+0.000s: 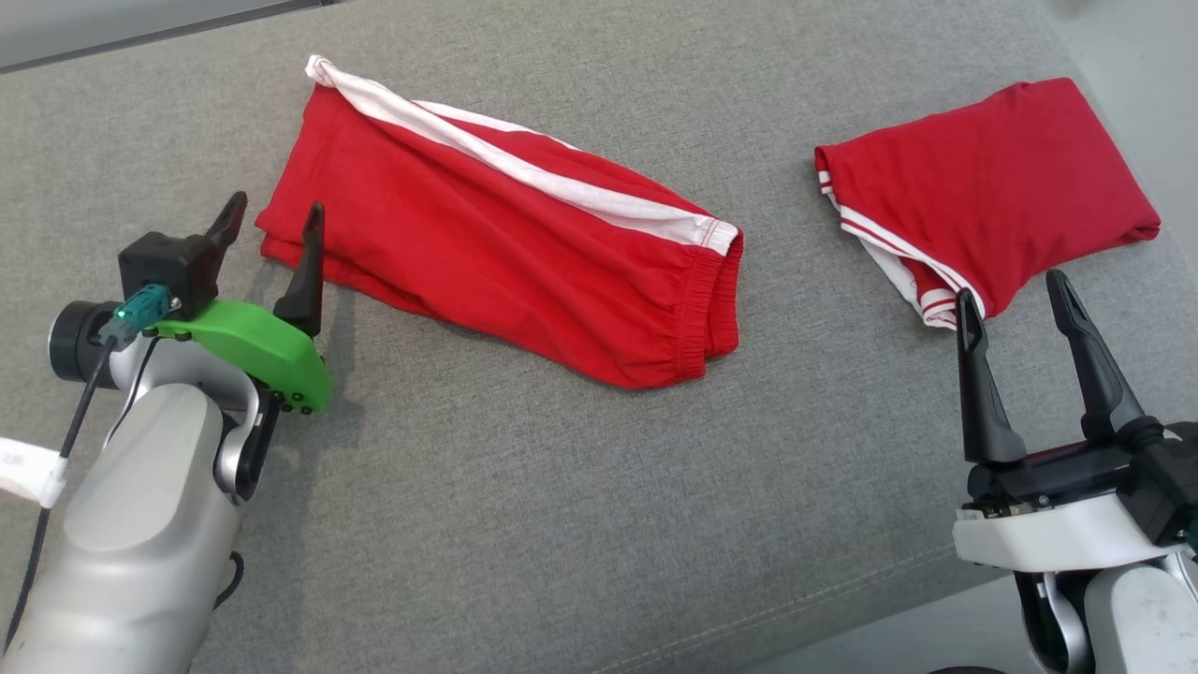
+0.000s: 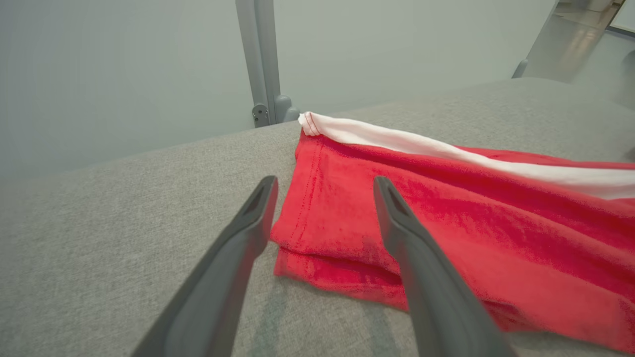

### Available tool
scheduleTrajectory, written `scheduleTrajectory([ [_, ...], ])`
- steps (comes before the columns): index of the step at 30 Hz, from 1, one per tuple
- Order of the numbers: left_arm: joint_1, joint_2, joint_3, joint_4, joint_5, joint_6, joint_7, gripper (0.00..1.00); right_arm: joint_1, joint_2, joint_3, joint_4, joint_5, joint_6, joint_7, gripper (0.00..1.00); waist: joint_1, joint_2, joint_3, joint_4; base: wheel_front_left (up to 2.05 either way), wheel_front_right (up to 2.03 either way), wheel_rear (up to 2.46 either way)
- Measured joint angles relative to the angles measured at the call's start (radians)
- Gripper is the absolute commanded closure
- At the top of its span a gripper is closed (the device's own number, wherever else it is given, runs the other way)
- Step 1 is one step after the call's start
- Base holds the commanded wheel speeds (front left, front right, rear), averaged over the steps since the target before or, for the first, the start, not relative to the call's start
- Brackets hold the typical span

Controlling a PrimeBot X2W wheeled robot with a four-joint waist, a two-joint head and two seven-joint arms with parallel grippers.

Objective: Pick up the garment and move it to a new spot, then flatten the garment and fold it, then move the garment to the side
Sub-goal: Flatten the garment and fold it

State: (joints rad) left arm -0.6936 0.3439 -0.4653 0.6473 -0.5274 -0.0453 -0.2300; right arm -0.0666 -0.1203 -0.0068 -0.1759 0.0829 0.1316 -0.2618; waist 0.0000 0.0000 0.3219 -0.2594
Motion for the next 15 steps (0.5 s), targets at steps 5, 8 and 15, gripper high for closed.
scheduleTrajectory([
  [5, -0.089, -0.043, -0.013, 0.202, -0.030, -0.035, 0.048, 0.00, 0.029, 0.037, -0.007, -0.005, -0.018, 0.000, 0.000, 0.00, 0.0000, 0.0000, 0.006, -0.002, 0.00, 0.00, 0.00],
  [8, -0.142, -0.047, -0.008, 0.291, -0.044, -0.043, 0.102, 0.00, 0.028, 0.042, 0.007, 0.000, -0.018, 0.000, 0.000, 0.00, 0.0000, 0.0000, 0.011, -0.013, 0.00, 0.00, 0.00],
  [15, -0.220, -0.073, -0.005, 0.444, -0.101, -0.060, 0.308, 0.00, 0.026, 0.043, 0.017, 0.003, -0.015, 0.000, 0.000, 0.00, 0.0000, 0.0000, 0.015, -0.038, 0.00, 0.00, 0.00],
])
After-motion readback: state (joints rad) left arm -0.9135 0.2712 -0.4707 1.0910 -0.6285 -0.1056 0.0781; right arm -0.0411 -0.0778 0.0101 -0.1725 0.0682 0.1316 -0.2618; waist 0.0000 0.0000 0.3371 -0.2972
